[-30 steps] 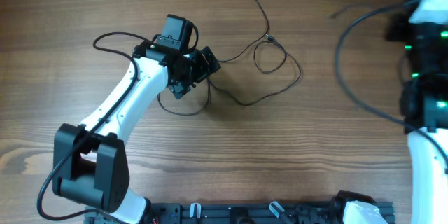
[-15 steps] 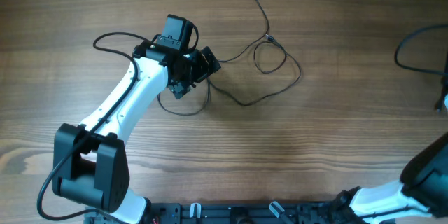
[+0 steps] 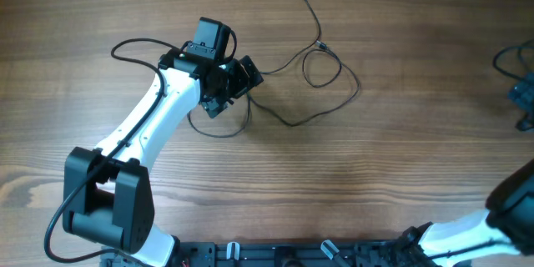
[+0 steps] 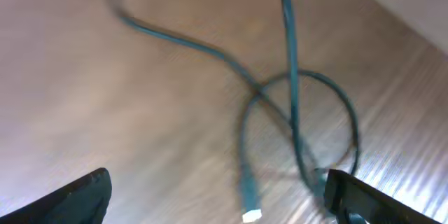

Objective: Untangle cables

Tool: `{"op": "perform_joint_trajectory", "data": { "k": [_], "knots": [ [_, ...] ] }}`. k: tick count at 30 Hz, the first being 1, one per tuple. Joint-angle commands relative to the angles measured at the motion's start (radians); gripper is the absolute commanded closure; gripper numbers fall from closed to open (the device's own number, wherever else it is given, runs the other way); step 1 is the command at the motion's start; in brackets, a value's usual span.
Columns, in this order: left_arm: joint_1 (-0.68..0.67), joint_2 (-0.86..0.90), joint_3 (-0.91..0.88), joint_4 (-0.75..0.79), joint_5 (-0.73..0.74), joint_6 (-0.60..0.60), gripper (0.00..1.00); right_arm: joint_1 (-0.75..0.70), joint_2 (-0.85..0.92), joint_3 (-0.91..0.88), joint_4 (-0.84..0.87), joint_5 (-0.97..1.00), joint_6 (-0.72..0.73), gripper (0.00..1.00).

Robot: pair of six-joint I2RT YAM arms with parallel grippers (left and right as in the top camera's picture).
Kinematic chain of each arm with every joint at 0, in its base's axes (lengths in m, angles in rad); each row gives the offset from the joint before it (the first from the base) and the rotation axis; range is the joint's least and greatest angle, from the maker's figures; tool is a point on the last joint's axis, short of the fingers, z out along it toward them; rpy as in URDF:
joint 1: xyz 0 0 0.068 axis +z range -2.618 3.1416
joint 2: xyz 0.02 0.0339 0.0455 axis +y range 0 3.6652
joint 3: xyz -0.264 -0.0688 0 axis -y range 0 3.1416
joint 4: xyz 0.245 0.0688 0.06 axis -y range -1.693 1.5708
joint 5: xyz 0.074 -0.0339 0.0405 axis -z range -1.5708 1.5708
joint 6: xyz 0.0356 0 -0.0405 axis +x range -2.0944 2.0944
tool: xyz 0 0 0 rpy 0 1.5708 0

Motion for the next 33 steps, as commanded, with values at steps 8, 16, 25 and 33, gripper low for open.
{"op": "perform_joint_trajectory", "data": {
  "k": [8, 16, 25, 33],
  "knots": [
    [-0.003, 0.007, -0.005, -0.001, -0.010, 0.012, 0.00, 0.034, -0.681, 0.013, -0.350, -0.750, 0.343, 0.00],
    [-0.003, 0.007, -0.005, -0.001, -0.010, 0.012, 0.00, 0.114, -0.936, 0.013, -0.748, -0.785, 0.296, 0.00],
    [-0.003, 0.007, -0.005, -0.001, -0.010, 0.012, 0.00, 0.114, -0.967, 0.013, -1.055, -0.833, 0.029, 0.00],
    [-0.003, 0.007, -0.005, -0.001, -0.010, 0.012, 0.00, 0.116, -0.967, 0.013, -1.168, -0.948, -0.003, 0.00]
  ]
}}
